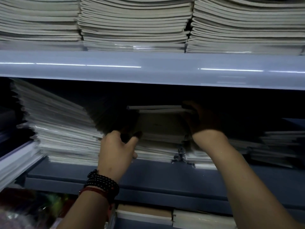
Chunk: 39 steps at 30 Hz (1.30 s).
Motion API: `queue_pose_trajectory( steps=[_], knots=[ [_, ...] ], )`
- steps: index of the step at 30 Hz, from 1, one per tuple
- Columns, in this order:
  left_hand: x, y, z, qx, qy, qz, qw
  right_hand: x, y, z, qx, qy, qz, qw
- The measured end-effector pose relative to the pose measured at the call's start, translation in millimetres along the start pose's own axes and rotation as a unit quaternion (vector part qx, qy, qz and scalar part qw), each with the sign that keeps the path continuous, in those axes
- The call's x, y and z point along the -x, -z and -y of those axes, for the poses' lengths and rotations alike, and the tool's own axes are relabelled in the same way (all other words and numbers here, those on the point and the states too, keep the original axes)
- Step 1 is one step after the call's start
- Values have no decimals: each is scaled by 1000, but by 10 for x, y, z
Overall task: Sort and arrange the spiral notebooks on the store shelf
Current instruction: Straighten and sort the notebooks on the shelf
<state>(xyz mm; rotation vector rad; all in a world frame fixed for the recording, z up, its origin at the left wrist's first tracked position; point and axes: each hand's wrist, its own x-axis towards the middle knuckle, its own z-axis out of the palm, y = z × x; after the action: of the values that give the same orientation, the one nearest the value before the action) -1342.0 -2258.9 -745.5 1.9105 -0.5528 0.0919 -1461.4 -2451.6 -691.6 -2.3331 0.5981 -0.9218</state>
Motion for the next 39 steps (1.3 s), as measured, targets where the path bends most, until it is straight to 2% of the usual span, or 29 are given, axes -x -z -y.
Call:
queue_pose_trajectory(
  steps=[3, 5, 9, 10, 13, 16, 19, 21, 26, 29, 32, 39],
  knots=[
    [-13, -6, -38, 31, 24, -2, 999, -15, -12, -29, -7, 5, 18, 1000],
    [-32, -39, -88, 112, 50, -12, 992, -17, -33, -31, -6, 9, 29, 1000],
    [-59, -143, -252, 352, 120, 26, 928, -8, -98, -56, -6, 10, 40, 999],
    [-91, -182, -243, 360, 132, 32, 923, -1, -111, -68, -2, 11, 40, 999],
    [-150, -221, -266, 297, 168, 19, 940, 31, -137, -106, 26, 23, 35, 999],
    [-127, -192, -359, 325, 178, 30, 928, 74, -130, -128, 46, 34, 22, 998],
    [3, -78, -398, 410, 180, 93, 890, 135, -128, -106, 61, 42, 15, 997],
    [117, 31, -378, 431, 210, 129, 868, 151, -136, -86, 57, 27, 25, 998],
    [330, 447, -239, 352, 286, 258, 853, 230, -138, -8, -23, -11, 62, 998],
    [372, 565, -194, 355, 322, 263, 837, 298, -173, 38, -42, -12, 68, 997],
    [451, 517, -220, 376, 317, 265, 830, 356, -230, 78, -35, -20, 65, 997],
    [572, 939, -209, 350, 276, 356, 821, 317, -220, 31, -22, -56, 19, 998]
  ],
)
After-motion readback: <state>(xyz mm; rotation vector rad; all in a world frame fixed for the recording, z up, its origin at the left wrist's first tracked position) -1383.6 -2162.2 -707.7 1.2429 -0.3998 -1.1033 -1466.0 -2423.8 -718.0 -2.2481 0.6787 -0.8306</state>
